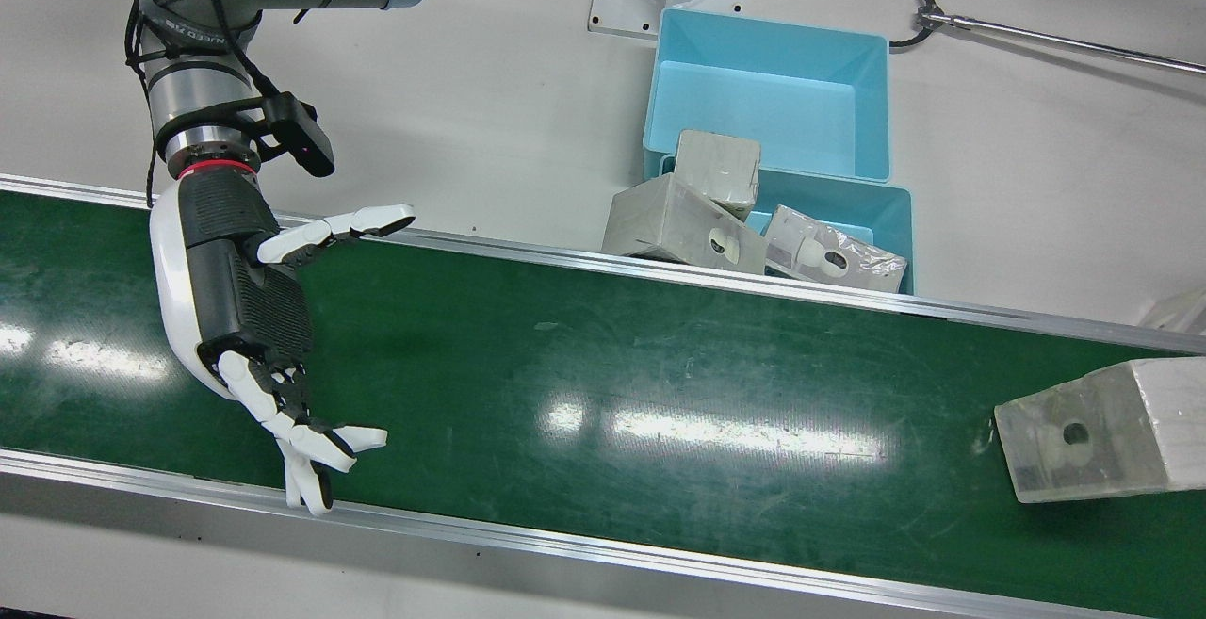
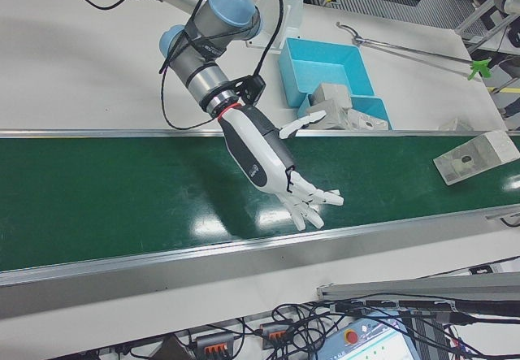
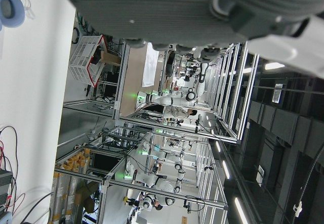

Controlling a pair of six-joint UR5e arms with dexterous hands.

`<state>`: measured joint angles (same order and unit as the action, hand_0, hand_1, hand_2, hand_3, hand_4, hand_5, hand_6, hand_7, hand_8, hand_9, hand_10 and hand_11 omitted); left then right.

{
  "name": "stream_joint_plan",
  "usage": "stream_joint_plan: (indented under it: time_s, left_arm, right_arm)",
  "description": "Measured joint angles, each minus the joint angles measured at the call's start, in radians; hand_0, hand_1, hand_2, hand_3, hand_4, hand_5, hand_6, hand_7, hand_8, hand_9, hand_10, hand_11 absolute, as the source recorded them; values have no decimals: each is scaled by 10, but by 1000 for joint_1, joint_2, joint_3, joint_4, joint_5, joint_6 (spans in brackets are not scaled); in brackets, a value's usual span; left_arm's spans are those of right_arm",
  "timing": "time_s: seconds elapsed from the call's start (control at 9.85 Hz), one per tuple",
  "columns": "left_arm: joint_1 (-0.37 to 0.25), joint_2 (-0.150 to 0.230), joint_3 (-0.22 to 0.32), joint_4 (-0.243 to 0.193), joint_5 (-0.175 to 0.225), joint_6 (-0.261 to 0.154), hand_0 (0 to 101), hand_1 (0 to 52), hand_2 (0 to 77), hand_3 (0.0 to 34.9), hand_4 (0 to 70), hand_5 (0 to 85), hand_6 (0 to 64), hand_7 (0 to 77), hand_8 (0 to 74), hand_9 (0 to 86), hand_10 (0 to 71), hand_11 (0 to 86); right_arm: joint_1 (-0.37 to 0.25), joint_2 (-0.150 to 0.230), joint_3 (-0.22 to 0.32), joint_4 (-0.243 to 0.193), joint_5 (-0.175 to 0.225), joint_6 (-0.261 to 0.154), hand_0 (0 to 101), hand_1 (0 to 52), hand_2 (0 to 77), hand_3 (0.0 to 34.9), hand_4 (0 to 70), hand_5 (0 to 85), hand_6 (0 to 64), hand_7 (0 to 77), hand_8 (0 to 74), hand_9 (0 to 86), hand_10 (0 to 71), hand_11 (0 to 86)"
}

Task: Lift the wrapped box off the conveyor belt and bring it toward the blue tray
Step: 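Hold the open right hand above the belt, waiting for the wrapped box, then move the right hand along the belt toward the approaching wrapped white box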

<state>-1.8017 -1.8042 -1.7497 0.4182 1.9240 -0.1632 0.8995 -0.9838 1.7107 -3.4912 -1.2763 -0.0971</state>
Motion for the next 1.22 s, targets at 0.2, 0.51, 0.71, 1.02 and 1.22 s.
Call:
stream_joint_plan:
  time_s: [0.2,0.51,0.71,1.02,1.22]
  left_arm:
    - [0,0,0,0,0,0,0,0,5,0,0,11,5,5,5,5,5,5]
    - [0,0,0,0,0,0,0,0,5,0,0,11,0,5,5,0,5,5]
    - [0,0,0,0,0,0,0,0,5,0,0,11,5,5,5,5,0,5]
    - [0,0,0,0,0,0,0,0,5,0,0,11,5,5,5,5,0,5]
    - [0,0,0,0,0,0,0,0,5,0,0,11,5,5,5,5,0,5]
  right_arm:
    - [0,0,0,0,0,0,468,125,87,0,158,131,114,278,55,71,0,11]
    - [-1,-1,-1,0,0,0,467,125,87,0,158,131,114,278,55,76,0,11]
    - [-2,-1,-1,0,0,-1,468,125,87,0,158,131,114,278,49,76,0,11]
    - [-21,-1,-4,2,3,-5,468,125,87,0,158,131,114,278,49,76,0,11]
    - [-36,-1,-9,7,3,-12,468,109,87,0,142,109,114,267,55,87,0,11]
